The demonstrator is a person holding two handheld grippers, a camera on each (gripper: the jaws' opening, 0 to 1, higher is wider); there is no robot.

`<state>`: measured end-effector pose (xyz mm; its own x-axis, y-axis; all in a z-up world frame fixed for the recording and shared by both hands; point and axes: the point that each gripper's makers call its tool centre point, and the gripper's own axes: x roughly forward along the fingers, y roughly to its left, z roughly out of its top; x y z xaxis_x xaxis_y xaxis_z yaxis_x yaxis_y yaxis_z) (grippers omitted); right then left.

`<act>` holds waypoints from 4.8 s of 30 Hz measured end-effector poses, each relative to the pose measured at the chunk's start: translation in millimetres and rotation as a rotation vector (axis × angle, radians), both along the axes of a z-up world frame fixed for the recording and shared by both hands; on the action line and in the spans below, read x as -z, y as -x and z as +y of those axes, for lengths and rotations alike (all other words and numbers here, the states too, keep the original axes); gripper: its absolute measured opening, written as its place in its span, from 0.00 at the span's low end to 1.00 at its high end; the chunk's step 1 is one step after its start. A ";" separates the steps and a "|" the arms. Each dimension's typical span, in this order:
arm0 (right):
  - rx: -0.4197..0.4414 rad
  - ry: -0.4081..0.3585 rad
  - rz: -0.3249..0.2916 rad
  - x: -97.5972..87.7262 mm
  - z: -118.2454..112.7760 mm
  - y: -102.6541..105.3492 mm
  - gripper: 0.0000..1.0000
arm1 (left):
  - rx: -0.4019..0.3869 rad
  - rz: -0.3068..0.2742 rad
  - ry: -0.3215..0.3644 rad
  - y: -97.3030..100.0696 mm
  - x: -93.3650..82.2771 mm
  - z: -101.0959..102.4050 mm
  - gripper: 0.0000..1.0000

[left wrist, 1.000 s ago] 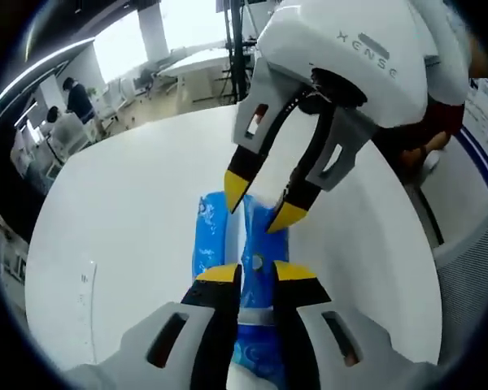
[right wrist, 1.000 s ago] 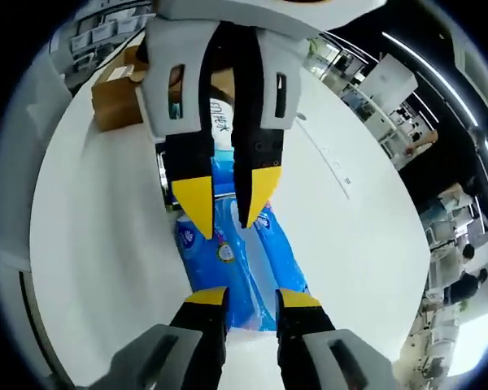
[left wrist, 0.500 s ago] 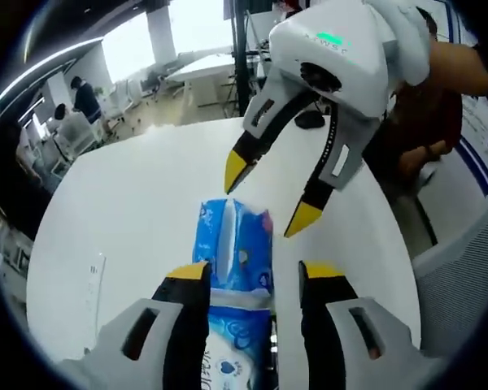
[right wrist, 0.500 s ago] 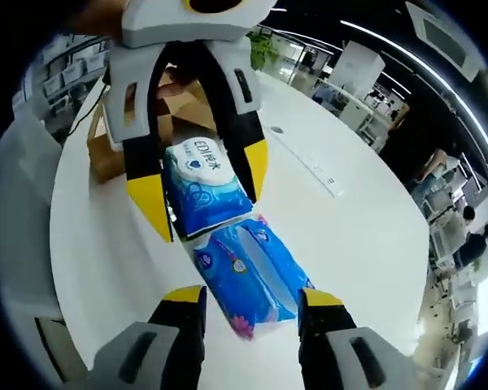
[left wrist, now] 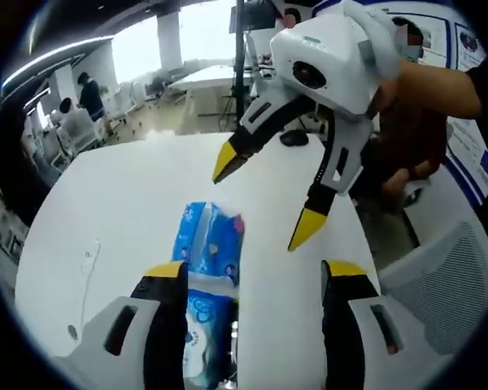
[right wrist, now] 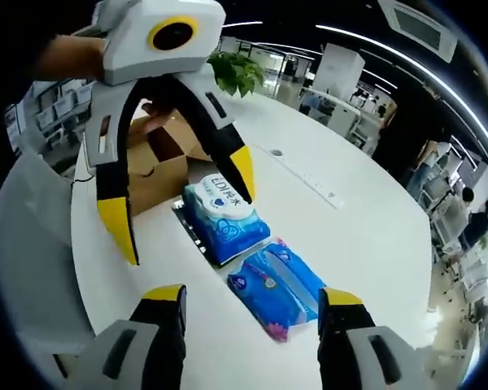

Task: Operate the shoe box by opening the lid, removing the specified soft item, and placing it in the target area until the item is outside and the box remains undamaged.

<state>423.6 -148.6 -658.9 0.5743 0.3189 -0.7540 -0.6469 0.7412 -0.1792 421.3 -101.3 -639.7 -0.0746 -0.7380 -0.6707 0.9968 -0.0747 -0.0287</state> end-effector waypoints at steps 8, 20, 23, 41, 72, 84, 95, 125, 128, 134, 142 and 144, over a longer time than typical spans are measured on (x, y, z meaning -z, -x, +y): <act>0.021 -0.018 -0.014 -13.1 16.2 15.1 0.70 | -0.020 0.000 0.071 16.3 -26.2 16.8 0.74; 0.023 -0.064 -0.036 -29.3 43.8 25.3 0.84 | -0.091 -0.012 0.091 12.3 -37.3 65.4 0.83; 0.017 -0.072 -0.048 -35.4 50.6 25.5 0.88 | -0.113 -0.007 0.098 9.2 -41.1 76.5 0.85; -0.024 -0.094 -0.076 -54.1 93.7 34.8 0.95 | -0.235 -0.023 0.123 -0.9 -50.8 154.1 0.90; -0.211 -0.131 -0.071 -60.4 203.3 35.5 0.93 | -0.389 -0.042 0.117 -16.0 -45.9 262.0 0.87; -0.306 -0.133 -0.049 -56.3 245.5 34.5 0.91 | -0.444 -0.054 0.137 -16.4 -45.0 291.9 0.85; -0.392 -0.108 -0.052 -46.7 278.0 28.8 0.85 | -0.507 -0.064 0.139 -20.1 -42.2 313.5 0.80; -0.584 -0.044 0.023 -1.9 308.5 9.7 0.53 | -0.396 -0.044 0.029 -22.5 -7.6 339.7 0.58; -0.600 -0.028 0.049 7.2 309.9 7.3 0.51 | -0.400 -0.033 0.049 -20.1 -9.3 341.1 0.59; -0.633 0.017 0.087 25.3 310.9 1.5 0.51 | -0.440 -0.025 0.087 -17.4 -15.0 351.4 0.63; -0.673 0.048 0.130 44.7 315.4 -2.2 0.49 | -0.504 -0.010 0.114 -6.8 -18.3 369.6 0.68; -0.679 0.049 0.146 48.2 316.6 -2.0 0.49 | -0.527 -0.003 0.130 -4.3 -20.9 373.9 0.68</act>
